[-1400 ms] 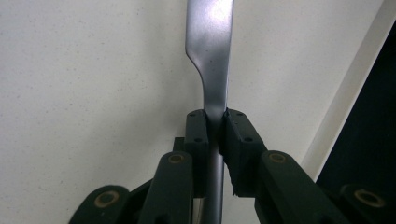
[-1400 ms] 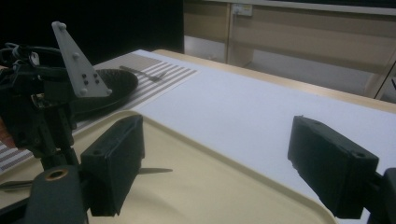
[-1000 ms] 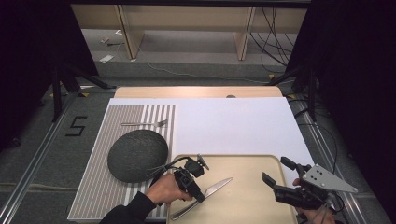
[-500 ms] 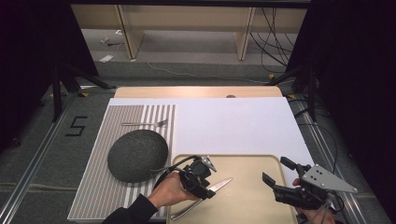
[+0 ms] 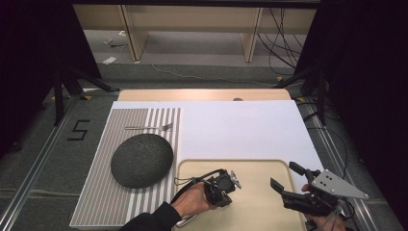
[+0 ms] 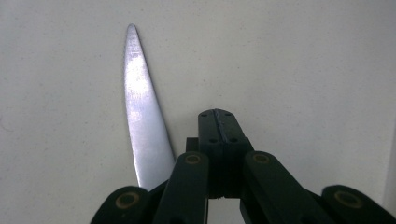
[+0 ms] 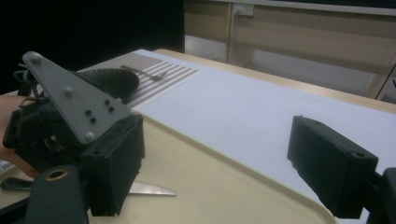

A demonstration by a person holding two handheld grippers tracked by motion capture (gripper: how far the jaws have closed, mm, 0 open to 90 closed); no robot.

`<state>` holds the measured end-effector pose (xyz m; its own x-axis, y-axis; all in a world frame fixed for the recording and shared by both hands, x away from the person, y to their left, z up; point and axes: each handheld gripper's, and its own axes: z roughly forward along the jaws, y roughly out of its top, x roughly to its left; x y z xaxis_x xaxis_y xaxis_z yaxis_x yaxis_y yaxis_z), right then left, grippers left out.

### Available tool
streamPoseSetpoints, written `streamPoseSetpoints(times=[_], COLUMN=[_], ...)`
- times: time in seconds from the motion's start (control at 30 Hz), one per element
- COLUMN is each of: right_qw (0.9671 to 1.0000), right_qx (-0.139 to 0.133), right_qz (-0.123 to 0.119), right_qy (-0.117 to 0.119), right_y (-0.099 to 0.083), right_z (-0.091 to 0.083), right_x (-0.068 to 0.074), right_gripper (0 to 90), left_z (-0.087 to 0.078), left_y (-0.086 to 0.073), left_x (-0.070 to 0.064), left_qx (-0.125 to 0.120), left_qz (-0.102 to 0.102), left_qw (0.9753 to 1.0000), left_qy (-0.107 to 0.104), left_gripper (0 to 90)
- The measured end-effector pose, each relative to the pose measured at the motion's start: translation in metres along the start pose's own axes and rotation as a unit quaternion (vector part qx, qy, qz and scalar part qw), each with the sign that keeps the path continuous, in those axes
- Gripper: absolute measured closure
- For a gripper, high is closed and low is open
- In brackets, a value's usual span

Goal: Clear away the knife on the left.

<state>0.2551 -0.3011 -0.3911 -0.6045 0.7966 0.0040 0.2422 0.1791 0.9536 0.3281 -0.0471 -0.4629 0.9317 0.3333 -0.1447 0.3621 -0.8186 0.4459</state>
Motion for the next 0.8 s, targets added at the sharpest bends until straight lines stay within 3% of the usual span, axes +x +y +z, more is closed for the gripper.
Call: streamPoseSetpoints(times=[0.17, 0.2, 0.43, 0.8], right_qw=[1.0000, 1.0000, 1.0000, 1.0000], right_qx=[0.000, 0.000, 0.000, 0.000], right_qz=[-0.001, -0.001, -0.001, -0.001], right_qy=[0.001, 0.001, 0.000, 0.000], right_y=[0.000, 0.000, 0.000, 0.000], right_z=[0.000, 0.000, 0.000, -0.001], right_x=[0.000, 0.000, 0.000, 0.000], right_gripper=[19.7, 19.7, 19.8, 19.8], left_z=[-0.001, -0.003, -0.005, -0.013], left_y=[0.000, -0.001, -0.005, -0.013], left_x=[0.005, 0.008, 0.016, 0.035], left_qx=[-0.001, -0.001, -0.003, -0.009], left_qz=[-0.013, -0.019, -0.040, -0.072], left_qw=[0.9998, 0.9996, 0.9986, 0.9957], left_qy=[0.012, 0.022, 0.033, 0.058], left_gripper=[89.6, 89.7, 89.7, 89.7])
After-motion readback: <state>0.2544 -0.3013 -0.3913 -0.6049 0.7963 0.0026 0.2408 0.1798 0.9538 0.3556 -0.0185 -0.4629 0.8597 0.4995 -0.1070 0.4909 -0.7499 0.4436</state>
